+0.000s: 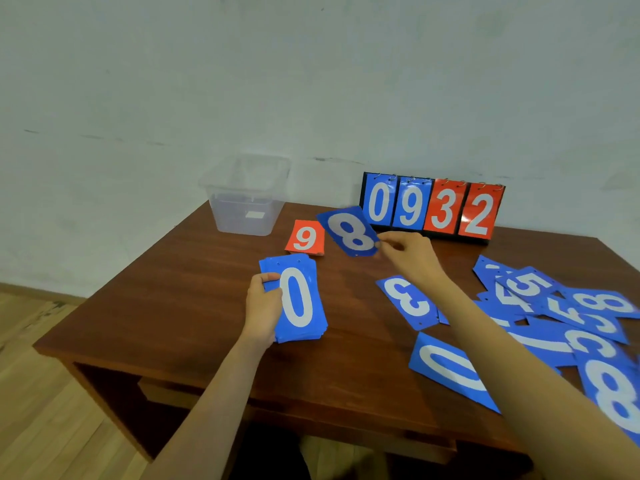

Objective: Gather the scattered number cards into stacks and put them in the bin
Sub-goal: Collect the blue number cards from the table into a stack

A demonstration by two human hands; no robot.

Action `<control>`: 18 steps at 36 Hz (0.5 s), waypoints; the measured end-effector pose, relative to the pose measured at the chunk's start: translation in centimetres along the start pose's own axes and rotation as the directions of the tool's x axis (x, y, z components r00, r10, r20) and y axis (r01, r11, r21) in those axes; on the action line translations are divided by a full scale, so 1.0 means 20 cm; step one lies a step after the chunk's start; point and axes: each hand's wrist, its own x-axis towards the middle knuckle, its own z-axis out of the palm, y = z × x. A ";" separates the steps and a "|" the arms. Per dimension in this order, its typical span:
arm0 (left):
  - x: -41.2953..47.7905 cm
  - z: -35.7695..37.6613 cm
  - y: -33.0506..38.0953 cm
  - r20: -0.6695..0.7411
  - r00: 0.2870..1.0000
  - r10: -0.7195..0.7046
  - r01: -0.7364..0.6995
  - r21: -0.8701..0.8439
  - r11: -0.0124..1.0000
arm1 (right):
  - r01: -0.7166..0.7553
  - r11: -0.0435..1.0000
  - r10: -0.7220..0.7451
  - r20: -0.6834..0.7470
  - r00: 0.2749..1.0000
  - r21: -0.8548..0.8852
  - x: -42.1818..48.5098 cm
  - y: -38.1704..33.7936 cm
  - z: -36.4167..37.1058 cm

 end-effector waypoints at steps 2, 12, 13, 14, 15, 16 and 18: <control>0.00 0.03 0.00 0.023 1.000 -0.002 0.002 0.006 1.000 | 0.000 1.000 -0.003 0.103 0.995 0.024 -0.03 0.01 -0.01; -0.03 0.17 -0.04 0.172 0.985 0.009 -0.013 0.020 1.000 | -0.142 0.930 0.057 0.248 0.967 0.338 -0.15 0.08 0.07; -0.04 0.18 -0.04 0.191 0.981 0.015 -0.018 0.014 1.000 | -0.140 0.929 0.062 0.227 0.972 0.343 -0.16 0.09 0.09; -0.04 0.19 -0.04 0.207 0.978 0.025 -0.028 0.009 1.000 | -0.135 0.933 0.067 0.207 0.976 0.333 -0.17 0.10 0.12; -0.05 0.20 -0.05 0.219 0.975 0.033 -0.035 0.007 0.999 | -0.132 0.939 0.075 0.185 0.980 0.319 -0.18 0.12 0.16; -0.05 0.21 -0.05 0.232 0.972 0.040 -0.042 0.001 0.999 | -0.130 0.942 0.085 0.155 0.984 0.310 -0.18 0.13 0.19; -0.06 0.22 -0.06 0.249 0.966 0.066 -0.064 -0.016 0.998 | -0.133 0.935 0.113 0.079 0.990 0.329 -0.20 0.13 0.25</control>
